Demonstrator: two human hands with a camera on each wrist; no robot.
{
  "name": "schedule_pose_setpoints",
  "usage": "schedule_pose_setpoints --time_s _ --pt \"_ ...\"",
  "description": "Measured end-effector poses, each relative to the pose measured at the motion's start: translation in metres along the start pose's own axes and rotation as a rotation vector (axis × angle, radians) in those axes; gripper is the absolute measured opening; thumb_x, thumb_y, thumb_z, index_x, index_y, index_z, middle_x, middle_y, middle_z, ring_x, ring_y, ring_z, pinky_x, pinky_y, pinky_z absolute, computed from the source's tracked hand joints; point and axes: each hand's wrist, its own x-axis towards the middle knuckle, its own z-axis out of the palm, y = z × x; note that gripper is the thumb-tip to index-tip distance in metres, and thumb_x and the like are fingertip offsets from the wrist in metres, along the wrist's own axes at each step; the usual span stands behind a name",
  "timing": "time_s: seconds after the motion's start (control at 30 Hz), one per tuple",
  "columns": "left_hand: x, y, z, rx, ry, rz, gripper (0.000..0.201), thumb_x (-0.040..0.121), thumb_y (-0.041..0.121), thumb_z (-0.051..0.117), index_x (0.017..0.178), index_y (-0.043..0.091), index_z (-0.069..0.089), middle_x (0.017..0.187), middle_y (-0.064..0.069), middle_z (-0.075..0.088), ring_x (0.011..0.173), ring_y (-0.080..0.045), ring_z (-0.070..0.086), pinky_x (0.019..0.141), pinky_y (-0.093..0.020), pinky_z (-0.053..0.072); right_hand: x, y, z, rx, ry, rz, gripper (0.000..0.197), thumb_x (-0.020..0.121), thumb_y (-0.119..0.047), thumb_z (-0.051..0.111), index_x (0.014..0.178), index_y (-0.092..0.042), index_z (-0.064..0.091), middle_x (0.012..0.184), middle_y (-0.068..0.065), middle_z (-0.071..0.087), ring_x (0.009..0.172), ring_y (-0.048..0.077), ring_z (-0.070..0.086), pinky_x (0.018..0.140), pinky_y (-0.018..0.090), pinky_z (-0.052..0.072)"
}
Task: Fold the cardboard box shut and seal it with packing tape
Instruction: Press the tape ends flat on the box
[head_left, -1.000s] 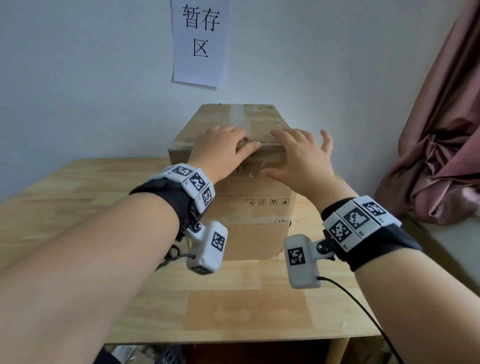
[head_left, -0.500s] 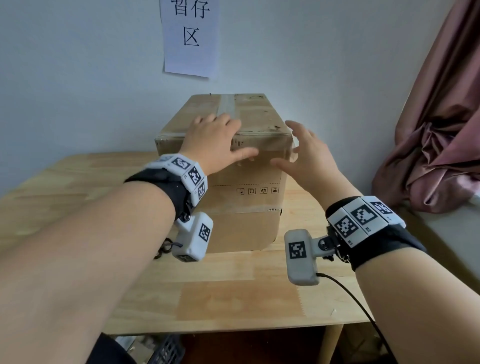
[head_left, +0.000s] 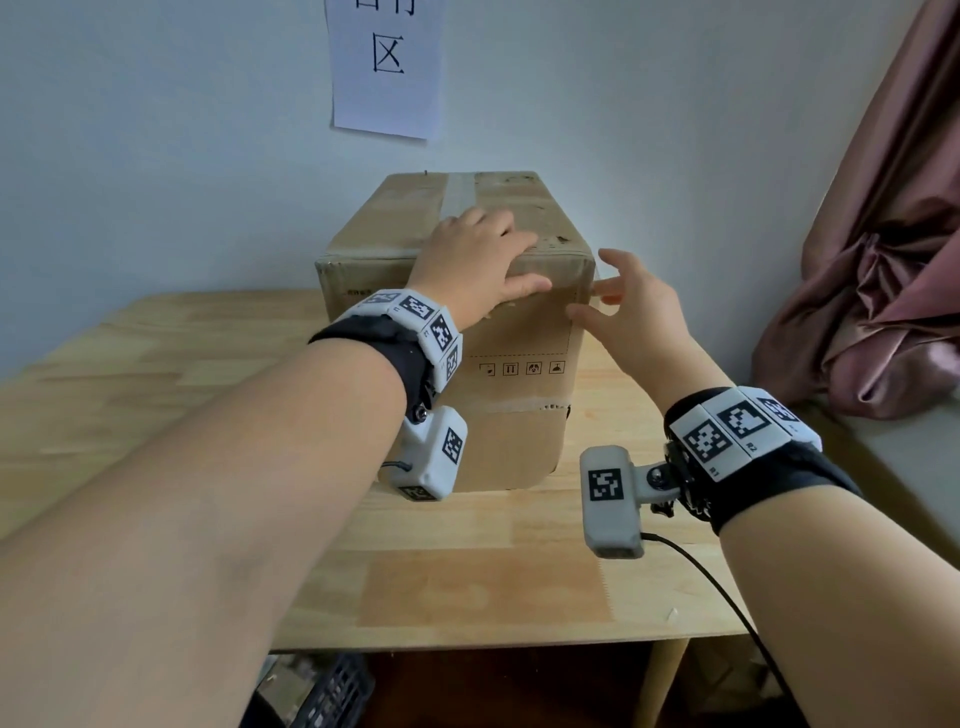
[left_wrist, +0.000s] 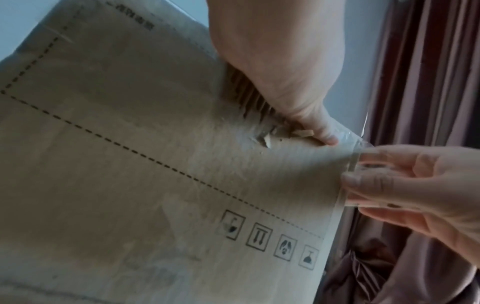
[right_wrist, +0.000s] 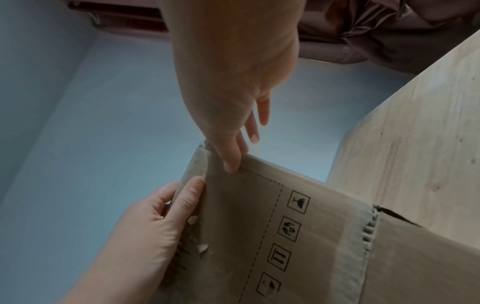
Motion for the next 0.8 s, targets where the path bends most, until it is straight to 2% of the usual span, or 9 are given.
schedule_pose_setpoints --time_s 0.07,0.13,0.23,0.33,0.4,0.57,0.63,0.7,0.8 --pt "0.002 0.001 -0.001 -0.02 0.008 -0.016 0.06 0.088 0.064 0.042 0.129 0.021 0.054 0.119 -0.003 0.055 0.111 -0.024 0.049 0.091 -0.036 0.037 0.001 0.001 0.0 0.007 0.002 0.023 0.063 0.086 -0.029 0.069 0.141 -0.013 0.042 0.122 0.002 0.065 0.114 0.018 0.056 0.09 0.024 0.038" --pt "0.006 0.005 -0.003 -0.045 0.035 -0.034 0.058 0.09 0.064 0.038 0.115 0.017 0.061 0.111 -0.003 0.057 0.104 -0.025 0.052 0.086 -0.036 0.038 0.001 0.002 0.001 0.028 0.004 0.047 0.056 0.086 -0.028 0.07 0.134 -0.01 0.05 0.12 0.005 0.066 0.112 0.017 0.058 0.09 0.023 0.039" --pt "0.013 0.01 -0.002 -0.091 0.026 -0.042 0.055 0.091 0.063 0.037 0.1 0.013 0.057 0.1 -0.003 0.057 0.09 -0.024 0.055 0.074 -0.036 0.044 -0.001 0.002 0.0 0.055 0.025 0.058 0.04 0.085 -0.025 0.07 0.119 -0.006 0.063 0.111 0.009 0.069 0.104 0.019 0.063 0.089 0.025 0.045" --pt "0.014 0.011 -0.001 -0.094 0.009 -0.056 0.053 0.089 0.064 0.04 0.098 0.013 0.053 0.096 -0.002 0.058 0.084 -0.023 0.055 0.064 -0.033 0.042 -0.001 0.005 -0.002 0.028 0.062 0.036 0.024 0.087 -0.022 0.067 0.104 -0.005 0.071 0.101 0.008 0.071 0.091 0.018 0.063 0.08 0.025 0.047" --pt "0.016 0.012 -0.002 -0.056 0.016 -0.055 0.055 0.088 0.066 0.04 0.098 0.014 0.053 0.095 -0.001 0.057 0.083 -0.021 0.053 0.061 -0.031 0.036 -0.002 0.007 -0.003 -0.027 0.08 0.018 0.02 0.089 -0.023 0.066 0.097 -0.006 0.073 0.095 0.007 0.072 0.085 0.017 0.062 0.075 0.025 0.046" --pt "0.02 0.016 -0.002 0.007 0.024 -0.038 0.059 0.085 0.071 0.038 0.095 0.014 0.052 0.095 -0.002 0.056 0.083 -0.022 0.054 0.06 -0.031 0.033 -0.006 0.013 -0.015 -0.157 0.165 -0.035 0.023 0.092 -0.024 0.06 0.098 -0.006 0.073 0.094 0.009 0.073 0.088 0.026 0.066 0.078 0.037 0.053" --pt "0.02 0.017 -0.001 0.01 0.038 -0.043 0.059 0.085 0.071 0.038 0.095 0.014 0.051 0.095 -0.002 0.056 0.082 -0.022 0.052 0.061 -0.03 0.031 -0.007 0.014 -0.023 -0.22 0.195 -0.05 0.024 0.093 -0.025 0.058 0.099 -0.007 0.073 0.094 0.008 0.072 0.087 0.027 0.066 0.079 0.036 0.052" --pt "0.018 0.017 0.0 0.016 0.051 -0.041 0.058 0.085 0.071 0.038 0.095 0.014 0.05 0.095 -0.002 0.055 0.083 -0.022 0.051 0.062 -0.03 0.031 -0.008 0.014 -0.028 -0.289 0.216 -0.091 0.025 0.094 -0.026 0.056 0.098 -0.008 0.073 0.093 0.007 0.073 0.084 0.028 0.064 0.084 0.036 0.047" --pt "0.017 0.017 0.0 0.005 0.063 -0.036 0.058 0.085 0.071 0.038 0.095 0.015 0.05 0.096 -0.002 0.056 0.086 -0.023 0.052 0.064 -0.031 0.033 -0.012 0.018 -0.027 -0.39 0.283 -0.163 0.026 0.096 -0.027 0.054 0.098 -0.009 0.073 0.085 0.009 0.072 0.082 0.03 0.06 0.093 0.034 0.032"
